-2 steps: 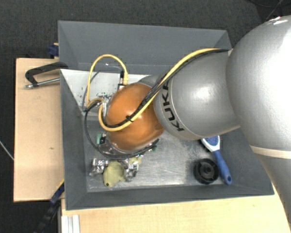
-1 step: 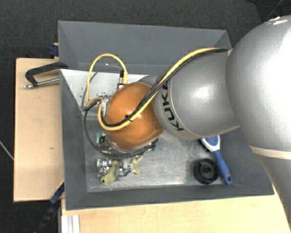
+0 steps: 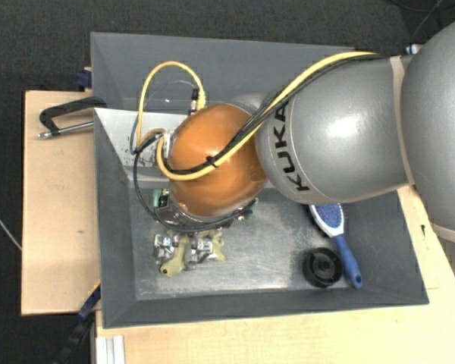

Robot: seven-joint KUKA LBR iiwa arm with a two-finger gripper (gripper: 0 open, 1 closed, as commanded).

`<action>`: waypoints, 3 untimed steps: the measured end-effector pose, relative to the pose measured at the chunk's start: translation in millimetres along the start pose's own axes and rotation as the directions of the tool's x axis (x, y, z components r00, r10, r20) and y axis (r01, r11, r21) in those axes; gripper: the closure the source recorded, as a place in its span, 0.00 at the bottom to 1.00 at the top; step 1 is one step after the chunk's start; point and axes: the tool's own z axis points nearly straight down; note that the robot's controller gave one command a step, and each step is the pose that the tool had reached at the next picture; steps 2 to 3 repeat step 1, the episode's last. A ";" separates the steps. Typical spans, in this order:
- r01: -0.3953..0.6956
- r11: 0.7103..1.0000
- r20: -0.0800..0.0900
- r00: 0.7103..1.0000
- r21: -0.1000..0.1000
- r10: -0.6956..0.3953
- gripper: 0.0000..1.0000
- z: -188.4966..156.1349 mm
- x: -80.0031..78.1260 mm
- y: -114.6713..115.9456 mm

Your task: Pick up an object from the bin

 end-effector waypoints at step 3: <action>-0.002 1.000 -0.001 1.000 -0.001 0.002 1.00 -41.9 -2.7 -1.8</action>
Offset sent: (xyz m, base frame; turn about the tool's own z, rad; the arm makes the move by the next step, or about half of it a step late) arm 0.0001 -0.0001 0.0382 0.0000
